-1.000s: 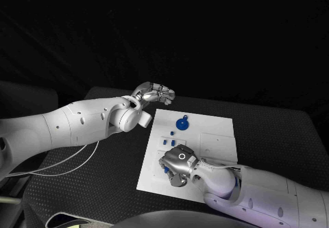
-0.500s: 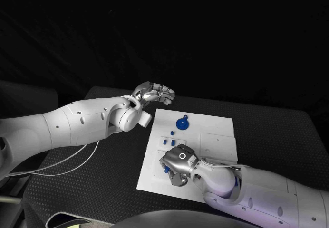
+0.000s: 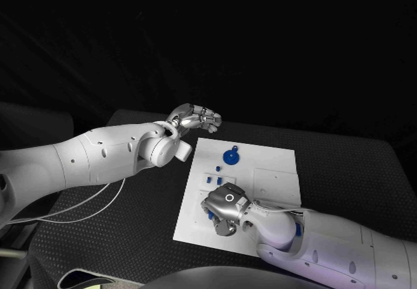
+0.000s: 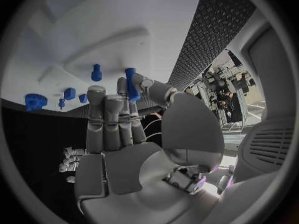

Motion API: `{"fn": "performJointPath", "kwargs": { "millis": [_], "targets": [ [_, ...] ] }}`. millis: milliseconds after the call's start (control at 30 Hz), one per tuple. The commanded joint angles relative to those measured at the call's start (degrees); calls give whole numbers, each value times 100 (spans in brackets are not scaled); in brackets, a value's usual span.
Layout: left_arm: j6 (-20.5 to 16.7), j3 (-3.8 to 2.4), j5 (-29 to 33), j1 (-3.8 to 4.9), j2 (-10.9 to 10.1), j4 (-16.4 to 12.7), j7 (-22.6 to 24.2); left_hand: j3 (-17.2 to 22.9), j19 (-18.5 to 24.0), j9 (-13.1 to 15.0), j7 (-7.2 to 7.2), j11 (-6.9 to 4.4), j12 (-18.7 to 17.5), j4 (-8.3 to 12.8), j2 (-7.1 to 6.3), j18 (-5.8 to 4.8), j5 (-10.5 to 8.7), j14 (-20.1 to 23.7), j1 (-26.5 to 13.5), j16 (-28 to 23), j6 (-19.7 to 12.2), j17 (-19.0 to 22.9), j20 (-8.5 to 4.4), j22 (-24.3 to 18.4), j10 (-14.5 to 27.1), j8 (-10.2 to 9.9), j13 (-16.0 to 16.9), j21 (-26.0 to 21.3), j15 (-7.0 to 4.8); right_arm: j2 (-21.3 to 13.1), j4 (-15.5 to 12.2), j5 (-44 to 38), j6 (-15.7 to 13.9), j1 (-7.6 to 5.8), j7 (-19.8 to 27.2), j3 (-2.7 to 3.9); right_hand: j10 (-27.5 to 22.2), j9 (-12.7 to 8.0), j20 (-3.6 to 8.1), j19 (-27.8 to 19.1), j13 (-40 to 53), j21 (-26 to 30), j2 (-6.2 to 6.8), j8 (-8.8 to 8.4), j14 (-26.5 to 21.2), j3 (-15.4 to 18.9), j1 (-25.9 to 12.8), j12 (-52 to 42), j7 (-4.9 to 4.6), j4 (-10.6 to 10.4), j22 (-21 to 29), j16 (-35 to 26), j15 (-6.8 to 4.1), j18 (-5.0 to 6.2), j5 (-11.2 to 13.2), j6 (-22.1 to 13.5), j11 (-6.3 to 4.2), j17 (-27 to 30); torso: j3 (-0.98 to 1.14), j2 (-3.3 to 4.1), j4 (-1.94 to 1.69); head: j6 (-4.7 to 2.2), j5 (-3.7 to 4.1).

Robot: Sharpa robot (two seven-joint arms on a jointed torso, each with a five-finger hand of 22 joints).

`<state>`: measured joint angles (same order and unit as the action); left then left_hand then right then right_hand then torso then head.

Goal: Assemble the parts on the task board

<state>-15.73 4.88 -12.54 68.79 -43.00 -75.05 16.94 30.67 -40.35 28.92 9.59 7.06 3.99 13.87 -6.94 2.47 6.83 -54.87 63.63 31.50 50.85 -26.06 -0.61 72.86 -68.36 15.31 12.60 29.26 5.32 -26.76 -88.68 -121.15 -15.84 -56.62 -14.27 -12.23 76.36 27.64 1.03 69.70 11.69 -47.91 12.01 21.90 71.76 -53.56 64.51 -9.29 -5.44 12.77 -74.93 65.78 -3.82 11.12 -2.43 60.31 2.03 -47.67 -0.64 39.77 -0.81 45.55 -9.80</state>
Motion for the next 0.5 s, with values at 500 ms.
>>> {"fn": "performJointPath", "kwargs": {
  "millis": [500],
  "targets": [
    [75, -4, 28, 14, 3, -20, 31, -10, -19, -6, -8, -8, 8, -41, -19, -30, 0, -42, 21, -35, -39, -18, 26, 11, 38, 35, -10, -28, 6, 26, 22, 71, 326, 4, 150, -15, 18, 14, 11, -17, 5, -28, 1, 5, -15, -19, 19, 23, -18, 8, -106, -22, -34, 388, -35, 27, 17, -10, 0, 1, 1, 22, -19]
  ]
}}
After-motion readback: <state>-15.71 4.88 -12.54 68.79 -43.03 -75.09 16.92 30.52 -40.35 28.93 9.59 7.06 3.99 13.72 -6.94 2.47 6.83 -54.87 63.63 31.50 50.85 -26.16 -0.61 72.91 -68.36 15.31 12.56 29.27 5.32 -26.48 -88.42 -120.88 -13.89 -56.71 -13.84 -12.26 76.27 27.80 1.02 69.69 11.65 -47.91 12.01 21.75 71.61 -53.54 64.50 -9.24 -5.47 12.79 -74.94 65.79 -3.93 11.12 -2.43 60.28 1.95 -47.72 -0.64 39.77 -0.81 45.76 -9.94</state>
